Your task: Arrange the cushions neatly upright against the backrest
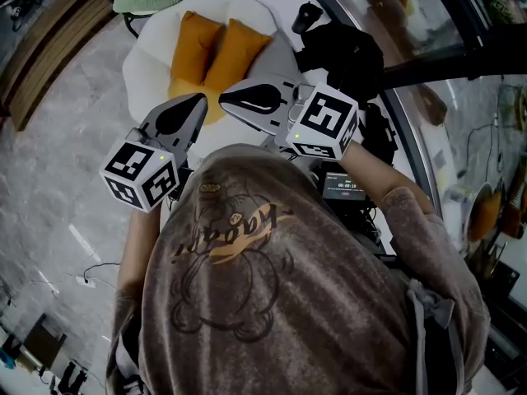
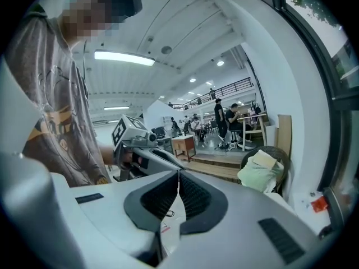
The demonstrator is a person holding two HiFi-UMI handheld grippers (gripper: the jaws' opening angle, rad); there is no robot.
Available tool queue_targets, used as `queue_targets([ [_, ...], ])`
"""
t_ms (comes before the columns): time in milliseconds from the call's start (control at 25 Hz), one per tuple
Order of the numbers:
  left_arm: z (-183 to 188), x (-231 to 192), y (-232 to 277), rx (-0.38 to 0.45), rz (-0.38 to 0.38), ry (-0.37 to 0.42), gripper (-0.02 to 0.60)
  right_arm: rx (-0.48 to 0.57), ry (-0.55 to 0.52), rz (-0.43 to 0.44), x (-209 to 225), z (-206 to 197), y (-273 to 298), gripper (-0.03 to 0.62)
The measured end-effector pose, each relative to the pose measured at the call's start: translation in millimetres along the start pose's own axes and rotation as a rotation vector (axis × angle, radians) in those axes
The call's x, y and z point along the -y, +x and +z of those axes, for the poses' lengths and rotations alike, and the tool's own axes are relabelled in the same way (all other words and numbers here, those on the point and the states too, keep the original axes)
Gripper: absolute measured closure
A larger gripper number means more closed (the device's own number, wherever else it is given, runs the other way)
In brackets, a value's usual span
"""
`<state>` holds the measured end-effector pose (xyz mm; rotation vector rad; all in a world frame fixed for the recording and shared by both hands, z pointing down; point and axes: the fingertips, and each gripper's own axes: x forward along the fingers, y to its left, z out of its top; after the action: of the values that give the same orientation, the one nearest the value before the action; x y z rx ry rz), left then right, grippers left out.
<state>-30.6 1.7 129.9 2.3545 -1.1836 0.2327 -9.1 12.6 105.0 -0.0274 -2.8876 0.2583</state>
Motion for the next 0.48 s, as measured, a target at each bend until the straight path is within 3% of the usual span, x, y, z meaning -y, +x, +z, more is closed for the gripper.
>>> queue_targets([
  [480, -4.3, -6.9, 2.6, -0.003, 0.003, -0.012, 0.577, -0.006, -0.022, -0.012, 7.7, 0.2, -2.6, 0.571],
])
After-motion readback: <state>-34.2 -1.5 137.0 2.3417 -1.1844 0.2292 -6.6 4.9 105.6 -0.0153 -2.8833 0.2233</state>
